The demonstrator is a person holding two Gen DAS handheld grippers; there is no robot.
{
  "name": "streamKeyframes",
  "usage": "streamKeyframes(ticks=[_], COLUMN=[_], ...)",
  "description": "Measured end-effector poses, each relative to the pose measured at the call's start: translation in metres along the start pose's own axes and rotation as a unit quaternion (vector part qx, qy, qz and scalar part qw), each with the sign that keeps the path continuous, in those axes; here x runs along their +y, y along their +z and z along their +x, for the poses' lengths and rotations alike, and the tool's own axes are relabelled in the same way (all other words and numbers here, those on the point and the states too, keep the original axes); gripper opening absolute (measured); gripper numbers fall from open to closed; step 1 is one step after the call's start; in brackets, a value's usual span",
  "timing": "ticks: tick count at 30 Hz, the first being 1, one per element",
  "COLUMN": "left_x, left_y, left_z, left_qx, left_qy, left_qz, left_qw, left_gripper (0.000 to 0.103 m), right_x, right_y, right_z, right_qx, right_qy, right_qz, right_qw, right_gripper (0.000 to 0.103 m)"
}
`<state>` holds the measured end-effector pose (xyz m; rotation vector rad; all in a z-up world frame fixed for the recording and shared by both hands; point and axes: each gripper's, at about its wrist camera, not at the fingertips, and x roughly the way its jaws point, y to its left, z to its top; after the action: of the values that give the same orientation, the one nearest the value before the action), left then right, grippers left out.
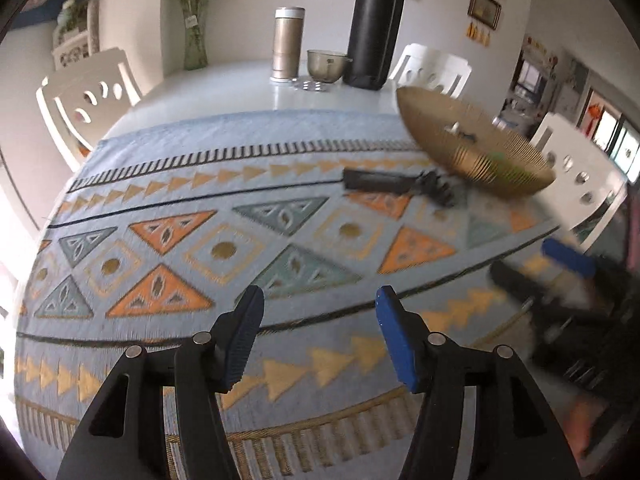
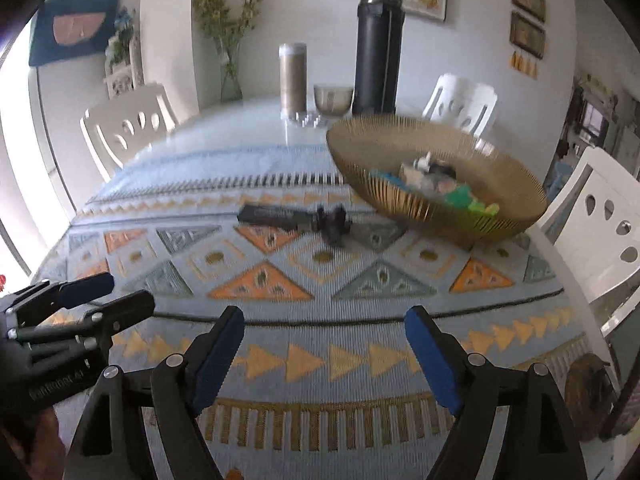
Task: Organize rigid objects
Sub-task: 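Move both grippers back over the black stick and black figurine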
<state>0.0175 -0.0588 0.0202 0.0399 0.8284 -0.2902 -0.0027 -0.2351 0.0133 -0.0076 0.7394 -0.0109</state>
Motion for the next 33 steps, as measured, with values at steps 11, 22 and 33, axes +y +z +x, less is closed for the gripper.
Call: streamKeyframes(ticks=[11, 22, 33], left_x=[-0.019, -0.018, -0.022], left_y=[-0.007, -0.007, -0.007], left_z=[-0.004, -0.008, -0.008], left_qx=[-0.008, -0.015, -0.016], left_qy=[0.024, 0.021, 0.022], left_qz=[0.062, 0.061, 0.068], left_qw=[0.9977, 0.9978, 0.9973], left_gripper=[0.057, 0.064, 0.064], right_x=[-0.004, -0.004, -0.002], right_y=[-0.002, -0.001, -0.002], right_z=[0.021, 0.025, 0.026], right_qx=[0.042, 0.05, 0.053], right_qy=[0.015, 0.013, 0.012], right_qz=[0.01, 0.005, 0.004], right_qw=[0.999, 0.999, 0.999], right_gripper=[0.082, 0.082, 0.082])
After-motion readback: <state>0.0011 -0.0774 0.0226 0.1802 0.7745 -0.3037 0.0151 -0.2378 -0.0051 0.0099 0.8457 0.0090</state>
